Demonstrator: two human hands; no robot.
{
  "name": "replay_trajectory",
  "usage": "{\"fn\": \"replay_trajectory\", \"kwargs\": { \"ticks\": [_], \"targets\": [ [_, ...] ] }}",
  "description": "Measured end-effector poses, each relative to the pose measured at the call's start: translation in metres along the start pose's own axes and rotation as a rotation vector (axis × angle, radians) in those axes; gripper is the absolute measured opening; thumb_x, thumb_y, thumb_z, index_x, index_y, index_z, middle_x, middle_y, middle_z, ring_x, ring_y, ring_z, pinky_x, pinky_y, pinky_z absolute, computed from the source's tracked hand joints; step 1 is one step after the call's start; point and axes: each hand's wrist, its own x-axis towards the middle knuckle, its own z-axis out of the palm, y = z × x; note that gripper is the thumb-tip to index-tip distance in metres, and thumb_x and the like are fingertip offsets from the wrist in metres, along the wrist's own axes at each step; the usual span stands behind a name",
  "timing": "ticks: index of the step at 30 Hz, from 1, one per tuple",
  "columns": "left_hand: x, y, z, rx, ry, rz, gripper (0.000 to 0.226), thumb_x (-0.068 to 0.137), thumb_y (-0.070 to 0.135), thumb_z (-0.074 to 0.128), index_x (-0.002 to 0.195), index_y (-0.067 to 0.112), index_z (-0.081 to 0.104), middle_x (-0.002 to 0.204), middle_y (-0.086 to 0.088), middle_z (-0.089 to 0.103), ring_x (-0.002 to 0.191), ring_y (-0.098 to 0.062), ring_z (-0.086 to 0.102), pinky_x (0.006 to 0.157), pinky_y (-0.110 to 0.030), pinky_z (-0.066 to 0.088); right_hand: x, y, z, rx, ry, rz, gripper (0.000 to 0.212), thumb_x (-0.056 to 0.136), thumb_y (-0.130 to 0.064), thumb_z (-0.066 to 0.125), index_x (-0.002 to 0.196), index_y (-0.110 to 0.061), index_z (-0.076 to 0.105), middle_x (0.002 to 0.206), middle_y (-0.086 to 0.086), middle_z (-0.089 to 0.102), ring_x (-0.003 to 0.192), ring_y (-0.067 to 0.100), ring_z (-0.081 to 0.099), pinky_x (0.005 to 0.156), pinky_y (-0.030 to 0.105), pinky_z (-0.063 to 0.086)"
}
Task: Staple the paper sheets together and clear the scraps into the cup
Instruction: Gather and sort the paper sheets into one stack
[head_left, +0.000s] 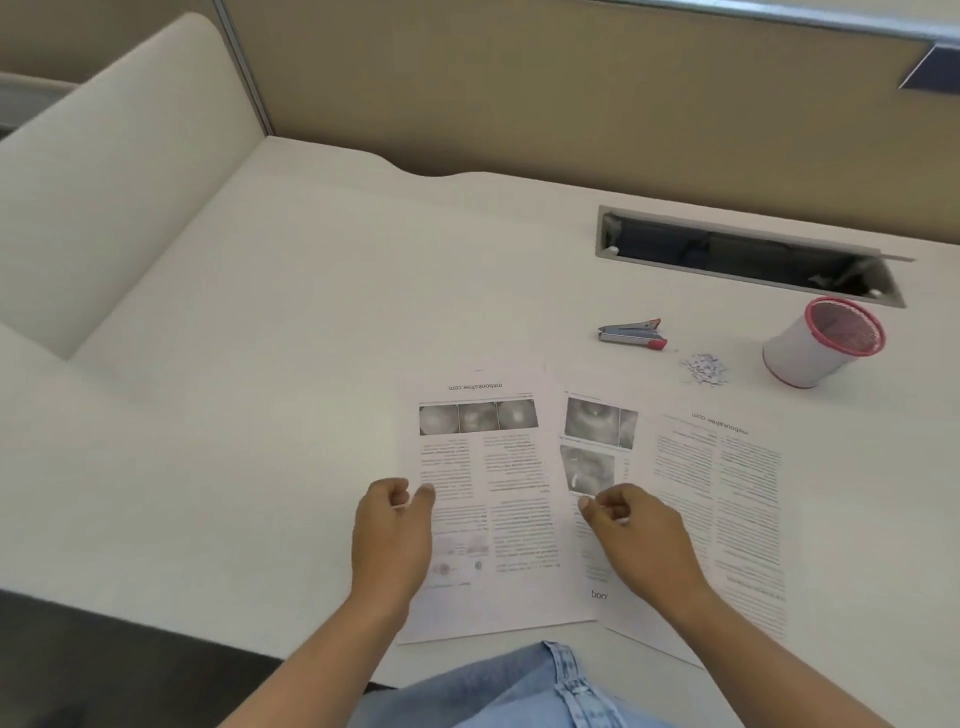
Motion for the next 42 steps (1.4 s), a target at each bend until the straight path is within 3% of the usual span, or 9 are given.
{"fn": "replay_trajectory", "kwargs": {
  "ticks": [2,6,12,18,24,28,32,39,42],
  "targets": [
    [0.002,0.000,-0.001,0.014,-0.048,-0.038,0.041,0.099,0.033,0.058,0.136,0.017,0.049,0.129,0.000,0.054,0.115,-0.018,0.052,0.092,-0.032,0.041,-0.003,-0.008,0.008,-0.012,-0.017,0.050,0.038,0.086,-0.052,0.059,0.108,-0.021,0.064,0.088,-0.014,0.064,0.087,0.010,0.061,0.073,0.026,0.045],
    [0.005,0.000,-0.004,0.022,-0.084,-0.041,0.043,0.099,0.031,0.060,0.137,0.016,0.048,0.131,-0.001,0.054,0.114,-0.018,0.052,0.092,-0.032,0.040,-0.002,-0.016,0.018,0.039,-0.042,0.160,0.042,0.084,-0.052,0.062,0.112,-0.021,0.061,0.101,-0.005,0.067,0.095,0.017,0.063,0.081,0.033,0.049],
    [0.008,-0.002,-0.008,0.024,-0.110,-0.021,0.037,0.097,0.028,0.062,0.130,0.017,0.050,0.122,0.002,0.056,0.099,-0.008,0.054,0.087,-0.030,0.041,0.001,-0.019,0.024,0.267,-0.098,0.291,0.040,0.078,-0.048,0.070,0.105,-0.019,0.060,0.106,0.002,0.067,0.081,0.020,0.069,0.084,0.044,0.056],
    [0.006,-0.005,-0.011,-0.022,-0.059,-0.014,0.040,0.098,0.028,0.061,0.134,0.018,0.049,0.126,0.002,0.053,0.111,-0.016,0.053,0.091,-0.033,0.042,-0.005,-0.018,0.004,-0.006,0.042,0.196,0.045,0.082,-0.046,0.065,0.115,-0.017,0.062,0.103,-0.005,0.067,0.096,0.017,0.062,0.080,0.032,0.048],
    [-0.001,-0.010,-0.005,-0.012,-0.089,-0.042,0.042,0.097,0.028,0.063,0.134,0.018,0.048,0.130,0.000,0.054,0.118,-0.018,0.052,0.097,-0.032,0.042,-0.010,-0.020,0.012,-0.050,-0.029,0.215,0.048,0.079,-0.048,0.065,0.117,-0.019,0.059,0.097,-0.007,0.066,0.094,0.017,0.062,0.076,0.030,0.047],
    [-0.007,-0.009,-0.003,0.008,-0.079,-0.023,0.044,0.097,0.026,0.064,0.136,0.017,0.048,0.132,0.002,0.050,0.118,-0.014,0.049,0.096,-0.030,0.040,-0.006,-0.020,0.014,0.166,-0.040,0.290,0.039,0.078,-0.039,0.073,0.106,-0.016,0.059,0.096,-0.005,0.062,0.092,0.018,0.060,0.074,0.031,0.045],
    [-0.010,-0.008,-0.004,-0.004,-0.077,-0.029,0.040,0.096,0.027,0.064,0.132,0.018,0.050,0.131,0.001,0.054,0.120,-0.015,0.052,0.095,-0.030,0.041,-0.004,-0.015,0.014,0.293,-0.153,0.238,0.012,0.085,-0.025,0.071,0.082,-0.013,0.071,0.086,0.003,0.075,0.080,0.023,0.070,0.074,0.041,0.056],
    [-0.008,0.006,-0.006,-0.037,-0.042,0.010,0.049,0.095,0.032,0.066,0.138,0.021,0.047,0.137,0.003,0.050,0.120,-0.013,0.048,0.097,-0.034,0.042,-0.022,-0.005,-0.010,0.647,-0.194,0.174,0.016,0.092,-0.011,0.063,0.104,-0.012,0.074,0.097,0.002,0.079,0.090,0.022,0.074,0.081,0.039,0.058],
    [-0.009,0.018,-0.003,-0.087,-0.189,-0.091,0.054,0.093,0.043,0.067,0.138,0.017,0.052,0.131,0.006,0.063,0.117,-0.017,0.061,0.101,-0.038,0.049,-0.032,0.005,-0.031,0.798,-0.234,0.171,0.021,0.091,-0.013,0.064,0.109,-0.008,0.072,0.105,0.008,0.077,0.097,0.027,0.073,0.088,0.043,0.055]
  ]
}}
